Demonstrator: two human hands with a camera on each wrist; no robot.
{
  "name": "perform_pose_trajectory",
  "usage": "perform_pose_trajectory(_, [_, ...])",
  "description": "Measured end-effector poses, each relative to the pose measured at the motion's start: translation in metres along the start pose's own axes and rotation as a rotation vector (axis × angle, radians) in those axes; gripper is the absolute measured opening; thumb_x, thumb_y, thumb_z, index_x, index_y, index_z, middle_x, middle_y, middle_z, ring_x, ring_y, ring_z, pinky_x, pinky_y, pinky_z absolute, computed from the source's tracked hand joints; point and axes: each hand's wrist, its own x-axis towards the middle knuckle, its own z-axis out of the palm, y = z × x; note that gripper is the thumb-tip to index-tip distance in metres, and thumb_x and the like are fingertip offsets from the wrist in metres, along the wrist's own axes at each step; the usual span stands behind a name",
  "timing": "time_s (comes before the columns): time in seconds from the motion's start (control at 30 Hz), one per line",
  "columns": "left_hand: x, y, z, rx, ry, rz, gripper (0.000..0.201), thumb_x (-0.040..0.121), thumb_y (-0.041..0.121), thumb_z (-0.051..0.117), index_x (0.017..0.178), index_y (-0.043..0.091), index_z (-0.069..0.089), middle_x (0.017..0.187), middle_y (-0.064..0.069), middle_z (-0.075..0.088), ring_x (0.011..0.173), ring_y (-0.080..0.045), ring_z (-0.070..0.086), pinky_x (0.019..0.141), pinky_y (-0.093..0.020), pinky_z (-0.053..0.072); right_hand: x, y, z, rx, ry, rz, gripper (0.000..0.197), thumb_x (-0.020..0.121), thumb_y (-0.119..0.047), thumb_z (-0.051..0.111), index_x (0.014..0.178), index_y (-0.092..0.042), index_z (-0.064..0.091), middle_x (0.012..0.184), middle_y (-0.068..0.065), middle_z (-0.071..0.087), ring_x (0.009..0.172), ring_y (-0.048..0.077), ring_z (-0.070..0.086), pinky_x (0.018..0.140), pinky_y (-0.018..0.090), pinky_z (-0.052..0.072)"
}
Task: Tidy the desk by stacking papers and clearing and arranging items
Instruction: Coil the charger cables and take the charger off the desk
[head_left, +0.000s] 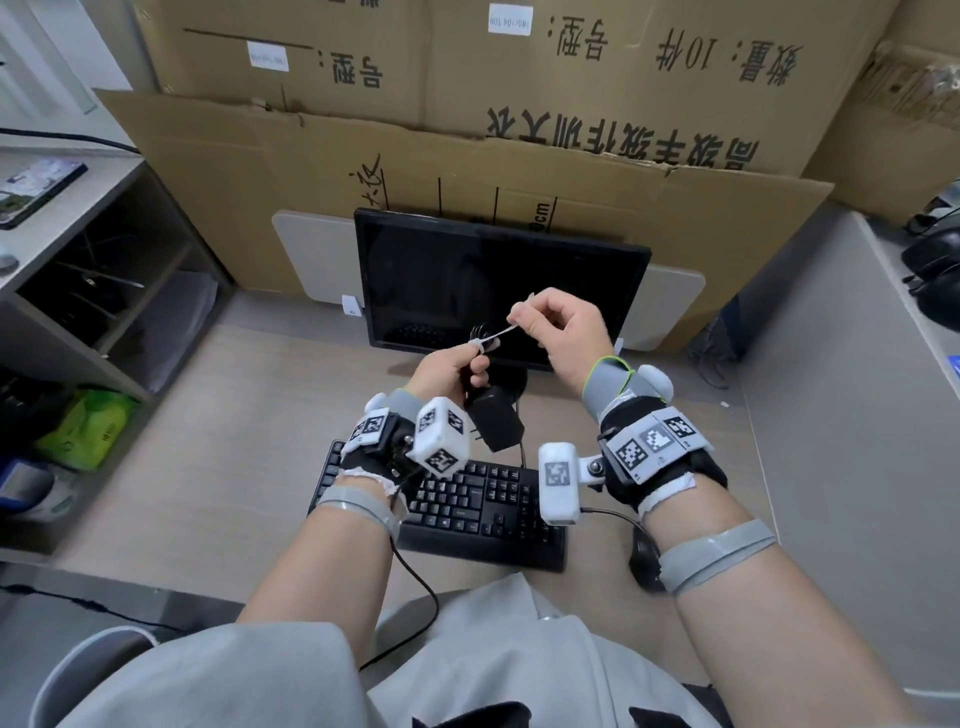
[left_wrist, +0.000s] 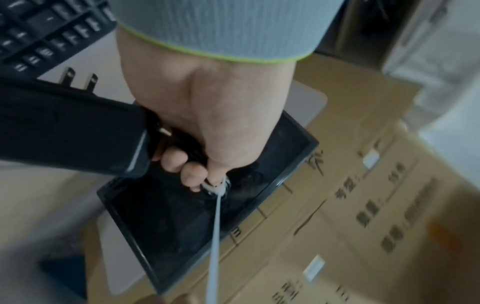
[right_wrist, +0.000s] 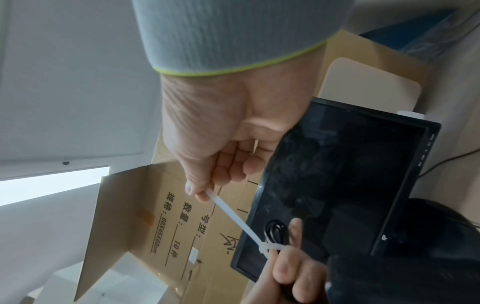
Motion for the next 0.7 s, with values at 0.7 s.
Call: perform_pose_trajectory(0.7, [-0.036,-0.010,-0.061,-0.766,0.032,0.164,0.017,0.100,0.023,0.047,0.093,0.010,0.056,0.049,0.007,0.030,0.043,-0.006,0.033,0.056,-0.017,0.041,-0.012,-0.031,0.060,0.205,-0.329,0.052,0.027,0.095,-0.013,0.061,0.068,-0.010,0.062,0.072,0.015,0.057,0.069,0.017,0.050,0.071,0.023,0.043])
